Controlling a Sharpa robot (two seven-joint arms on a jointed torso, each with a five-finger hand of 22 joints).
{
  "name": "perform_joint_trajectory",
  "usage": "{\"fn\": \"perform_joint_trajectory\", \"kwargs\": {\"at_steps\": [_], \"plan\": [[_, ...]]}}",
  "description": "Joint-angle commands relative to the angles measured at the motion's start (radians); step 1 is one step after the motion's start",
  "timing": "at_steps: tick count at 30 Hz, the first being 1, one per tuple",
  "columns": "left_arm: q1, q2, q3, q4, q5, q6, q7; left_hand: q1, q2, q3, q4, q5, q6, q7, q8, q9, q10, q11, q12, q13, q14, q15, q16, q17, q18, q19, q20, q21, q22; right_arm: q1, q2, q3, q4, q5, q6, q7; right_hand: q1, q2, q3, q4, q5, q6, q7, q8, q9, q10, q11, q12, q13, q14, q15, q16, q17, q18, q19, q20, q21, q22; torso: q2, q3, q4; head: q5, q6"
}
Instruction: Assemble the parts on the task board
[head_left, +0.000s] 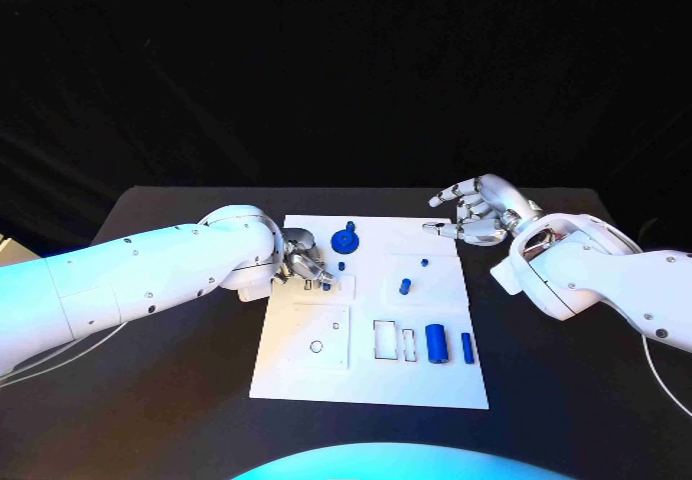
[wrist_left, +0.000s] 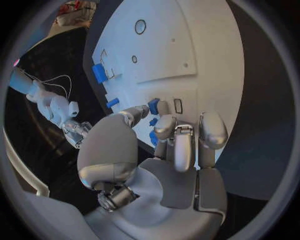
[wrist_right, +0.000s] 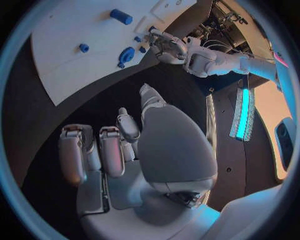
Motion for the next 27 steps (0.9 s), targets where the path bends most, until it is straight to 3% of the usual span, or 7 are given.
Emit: {"fn": "perform_joint_trajectory", "kwargs": {"at_steps": [1,8,18,21,23,24,27], "plan": [[-0.001,-0.002,0.002,0.007,0.001,-0.013,0.002,-0.005,0.000,-0.015,0.005,-0.003,0.006,0.003,-0.004,0.002,0.000,-0.003,0.004,0.002,0.092,-0.007,0.004,0.206,-0.008,0.004,-0.001,-0.004,0.000,-0.001,-0.001,0.000,0.000,-0.004,0.010,0.006,-0.010,0.000,-0.006,-0.001,-0.003,0.003,0.000,0.003,-0.001,-0.005,0.000,-0.005,-0.001,0.067,-0.006,-0.005,0.136,0.009,0.059,-0.008,-0.004,0.212,0.000,-0.0004,0.0006,0.000,0.001],[-0.001,-0.013,0.015,0.023,0.006,-0.027,0.002,-0.002,-0.009,-0.081,0.058,-0.028,0.007,0.004,-0.008,0.004,-0.001,-0.002,0.002,0.002,0.091,-0.007,0.004,0.205,-0.008,0.006,-0.001,-0.005,0.001,-0.003,-0.002,0.000,-0.001,0.000,0.012,0.009,-0.022,-0.003,-0.012,-0.001,-0.011,0.001,0.000,0.004,-0.002,-0.005,0.000,-0.006,-0.003,0.067,-0.006,-0.005,0.137,0.009,0.060,-0.008,-0.004,0.212,0.000,-0.0004,0.0000,0.001,0.005],[0.000,-0.039,0.056,0.050,0.047,-0.028,0.003,0.000,-0.011,-0.111,0.067,-0.047,-0.002,0.007,-0.014,0.005,-0.016,0.000,-0.018,-0.024,0.087,-0.006,-0.004,0.189,-0.007,0.002,0.000,-0.008,-0.006,-0.004,-0.002,0.000,-0.003,0.002,0.011,0.011,-0.030,-0.003,-0.016,0.000,-0.013,0.000,0.000,0.005,-0.002,-0.006,0.001,-0.006,-0.005,0.066,-0.006,-0.007,0.134,0.010,0.058,-0.008,-0.008,0.210,-0.001,0.0002,0.0004,0.001,0.008],[0.006,-0.051,0.072,0.047,0.058,-0.022,0.004,0.025,-0.003,-0.122,0.065,-0.042,-0.020,0.013,-0.021,0.006,-0.042,0.006,-0.046,-0.060,0.081,-0.002,-0.013,0.171,-0.001,-0.019,0.003,-0.025,-0.037,-0.005,-0.003,0.000,-0.004,0.002,0.011,0.010,-0.031,-0.003,-0.016,0.000,-0.014,0.000,0.000,0.005,-0.002,-0.006,0.001,-0.006,-0.005,0.066,-0.006,-0.007,0.134,0.010,0.058,-0.008,-0.008,0.210,-0.001,0.0011,0.0012,0.002,0.009],[0.015,-0.056,0.080,0.035,0.072,-0.020,0.005,0.063,0.005,-0.130,0.064,-0.032,-0.055,0.029,-0.042,0.001,-0.095,0.019,-0.107,-0.140,0.067,0.009,-0.034,0.129,0.006,-0.049,0.011,-0.049,-0.079,-0.005,-0.004,0.000,-0.005,0.002,0.011,0.010,-0.031,-0.003,-0.016,0.000,-0.014,0.000,0.000,0.005,-0.002,-0.006,0.001,-0.006,-0.005,0.066,-0.006,-0.007,0.134,0.010,0.058,-0.008,-0.008,0.210,-0.001,0.0013,0.0017,0.001,0.010],[0.024,-0.057,0.083,0.023,0.082,-0.020,0.007,0.097,0.012,-0.131,0.063,-0.028,-0.093,0.047,-0.073,-0.012,-0.147,0.034,-0.162,-0.211,0.054,0.021,-0.053,0.094,0.013,-0.077,0.021,-0.071,-0.119,-0.005,-0.004,0.000,-0.005,0.002,0.011,0.009,-0.031,-0.003,-0.016,0.000,-0.014,0.000,0.000,0.005,-0.002,-0.006,0.001,-0.006,-0.005,0.066,-0.006,-0.007,0.134,0.010,0.058,-0.008,-0.008,0.210,-0.002,0.0013,0.0016,0.002,0.011],[0.041,-0.054,0.087,-0.009,0.093,-0.019,0.011,0.124,0.018,-0.137,0.064,-0.027,-0.121,0.066,-0.109,-0.035,-0.160,0.050,-0.168,-0.222,0.054,0.035,-0.051,0.097,0.013,-0.076,0.034,-0.072,-0.116,-0.005,-0.003,0.000,-0.007,0.002,0.012,0.009,-0.031,-0.003,-0.016,-0.001,-0.014,0.000,0.000,0.005,-0.002,-0.006,0.000,-0.006,-0.005,0.066,-0.006,-0.008,0.133,0.010,0.058,-0.008,-0.009,0.209,-0.001,0.0013,0.0010,0.004,0.014]]}}
